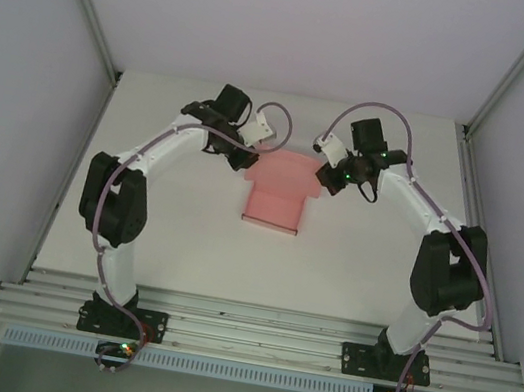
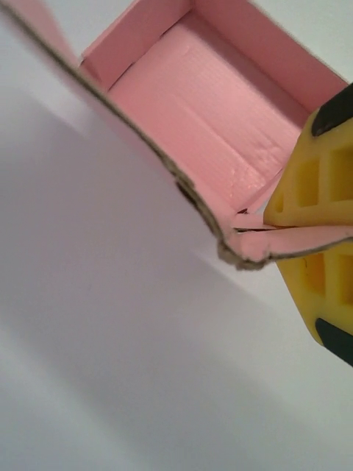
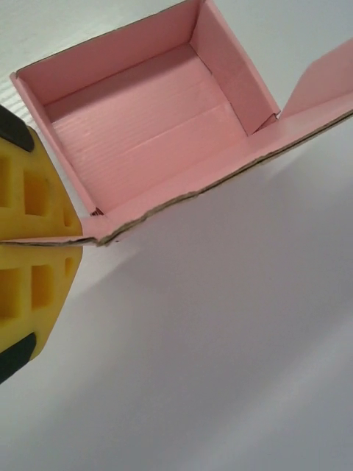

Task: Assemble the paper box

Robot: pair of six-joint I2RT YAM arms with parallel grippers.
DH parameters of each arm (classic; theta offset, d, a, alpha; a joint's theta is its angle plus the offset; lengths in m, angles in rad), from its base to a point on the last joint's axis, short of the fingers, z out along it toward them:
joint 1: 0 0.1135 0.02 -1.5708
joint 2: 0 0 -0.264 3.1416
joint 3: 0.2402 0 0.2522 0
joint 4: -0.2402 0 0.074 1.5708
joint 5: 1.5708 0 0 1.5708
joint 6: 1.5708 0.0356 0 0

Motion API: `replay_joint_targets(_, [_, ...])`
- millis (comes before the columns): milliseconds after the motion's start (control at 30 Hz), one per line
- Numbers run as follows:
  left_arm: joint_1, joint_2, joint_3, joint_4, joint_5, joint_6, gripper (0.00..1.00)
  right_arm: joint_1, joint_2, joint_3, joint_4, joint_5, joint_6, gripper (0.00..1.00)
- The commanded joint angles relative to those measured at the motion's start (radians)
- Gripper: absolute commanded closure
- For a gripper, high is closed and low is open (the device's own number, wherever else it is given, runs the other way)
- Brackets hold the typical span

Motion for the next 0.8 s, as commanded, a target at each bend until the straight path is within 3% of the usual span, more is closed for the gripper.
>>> replay_joint_targets(0, [-0.04, -0.043, -0.025, 0.084, -0.174, -0.202, 1.0, 0.048, -0.061, -0.011, 0.135, 0.184, 0.235, 1.0])
replay_joint_targets(167, [-0.082, -0.043, -0.037, 0.131, -0.265, -0.333, 1.0, 0.097, -0.079, -0.056, 0.23, 0.373, 0.442, 1.0])
replay_joint_targets(467, [-0.133, -0.025, -0.042, 0.154, -0.304, -0.604, 1.0, 0.123, -0.028, -0.113, 0.428, 0.401, 0.897, 1.0])
replay_joint_targets(767, [-0.136, -0.013, -0.088, 0.272, -0.22, -0.75, 1.0, 0.196, -0.038, -0.178, 0.489, 0.476, 0.935, 1.0])
